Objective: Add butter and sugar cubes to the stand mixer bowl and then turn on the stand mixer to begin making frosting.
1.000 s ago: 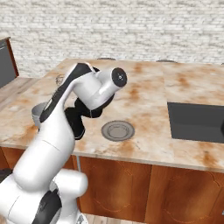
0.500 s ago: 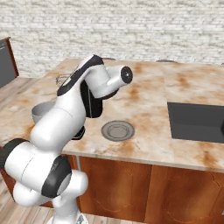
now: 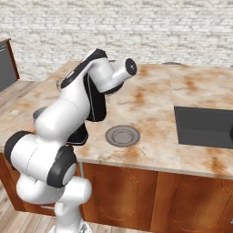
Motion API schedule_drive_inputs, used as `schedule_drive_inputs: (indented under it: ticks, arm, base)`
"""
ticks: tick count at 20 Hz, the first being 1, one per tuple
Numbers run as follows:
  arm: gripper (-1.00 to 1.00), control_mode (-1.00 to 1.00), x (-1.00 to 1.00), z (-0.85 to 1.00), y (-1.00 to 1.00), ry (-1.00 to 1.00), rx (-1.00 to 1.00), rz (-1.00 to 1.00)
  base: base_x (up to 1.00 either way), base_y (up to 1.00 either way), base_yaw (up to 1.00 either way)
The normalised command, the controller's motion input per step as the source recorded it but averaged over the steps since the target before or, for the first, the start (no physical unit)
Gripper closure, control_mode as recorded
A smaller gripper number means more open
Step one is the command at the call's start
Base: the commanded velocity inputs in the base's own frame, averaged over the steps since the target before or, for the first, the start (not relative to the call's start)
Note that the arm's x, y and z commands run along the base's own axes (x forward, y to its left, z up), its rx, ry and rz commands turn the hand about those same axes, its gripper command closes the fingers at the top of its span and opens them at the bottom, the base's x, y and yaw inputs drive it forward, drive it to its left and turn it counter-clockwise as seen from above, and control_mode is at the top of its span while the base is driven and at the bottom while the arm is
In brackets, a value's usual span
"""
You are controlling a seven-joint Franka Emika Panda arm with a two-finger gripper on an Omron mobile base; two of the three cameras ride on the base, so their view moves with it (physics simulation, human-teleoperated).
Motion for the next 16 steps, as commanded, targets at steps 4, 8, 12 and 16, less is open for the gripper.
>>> schedule_drive_inputs:
  ticks: [4,8,12,16]
  arm:
    - [-1.00,-1.00,0.00,-0.73,0.97,0.13,-0.12,-0.01]
    - [-1.00,-1.00,-0.10,-0.85,0.99,0.11,-0.19,-0.03]
    - [-1.00,-1.00,-0.09,-0.94,1.00,0.11,-0.21,-0.02]
    - [-1.00,-1.00,0.00,-0.98,0.88,0.17,-0.18,-0.01]
  base:
    - [0.00,0.00,0.00]
    - [0.00,0.00,0.00]
    - [0.00,0.00,0.00]
    - [0.00,0.00,0.00]
